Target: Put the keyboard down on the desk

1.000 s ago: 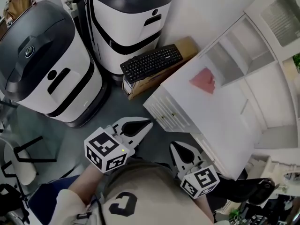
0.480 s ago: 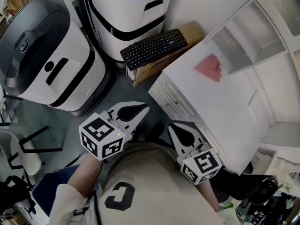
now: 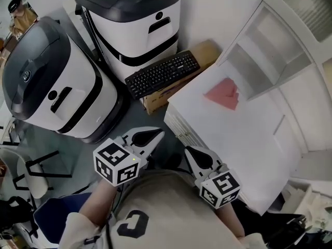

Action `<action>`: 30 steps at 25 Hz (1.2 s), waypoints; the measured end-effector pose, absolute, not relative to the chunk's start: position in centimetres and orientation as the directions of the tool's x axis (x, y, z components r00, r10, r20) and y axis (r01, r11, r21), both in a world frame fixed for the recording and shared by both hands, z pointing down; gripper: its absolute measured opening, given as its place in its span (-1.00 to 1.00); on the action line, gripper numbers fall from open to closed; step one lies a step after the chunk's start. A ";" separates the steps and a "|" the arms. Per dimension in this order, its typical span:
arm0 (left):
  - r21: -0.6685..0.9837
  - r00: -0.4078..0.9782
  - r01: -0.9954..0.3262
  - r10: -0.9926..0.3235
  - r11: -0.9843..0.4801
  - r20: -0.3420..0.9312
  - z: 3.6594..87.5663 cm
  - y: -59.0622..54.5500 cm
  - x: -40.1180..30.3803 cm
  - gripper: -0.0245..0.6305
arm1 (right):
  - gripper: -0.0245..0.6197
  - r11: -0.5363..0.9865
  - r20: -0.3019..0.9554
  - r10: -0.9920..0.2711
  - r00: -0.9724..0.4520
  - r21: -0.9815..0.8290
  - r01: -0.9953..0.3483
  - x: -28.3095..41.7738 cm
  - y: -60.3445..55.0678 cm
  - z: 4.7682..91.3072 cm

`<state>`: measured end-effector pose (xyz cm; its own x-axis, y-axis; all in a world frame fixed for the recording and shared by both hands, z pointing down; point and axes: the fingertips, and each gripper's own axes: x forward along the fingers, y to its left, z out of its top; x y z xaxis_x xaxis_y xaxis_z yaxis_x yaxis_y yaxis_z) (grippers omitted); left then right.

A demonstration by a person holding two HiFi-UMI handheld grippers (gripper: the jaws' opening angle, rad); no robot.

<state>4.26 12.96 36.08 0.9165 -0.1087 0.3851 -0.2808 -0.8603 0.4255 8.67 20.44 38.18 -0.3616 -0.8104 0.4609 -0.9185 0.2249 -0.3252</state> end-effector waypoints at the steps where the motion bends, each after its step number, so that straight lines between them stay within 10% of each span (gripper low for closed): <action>1: 0.419 0.913 -0.290 -0.117 -0.860 0.391 36.0 12.9 4.8 -0.89 | -0.85 0.231 0.458 -0.809 -0.369 -0.330 -0.915 9.2 20.4 38.3; 30: 0.279 0.772 -0.576 -0.398 -0.769 0.496 40.5 -0.4 2.0 -0.88 | -0.85 0.395 0.502 -0.695 -0.515 -0.333 -0.856 11.4 12.9 39.8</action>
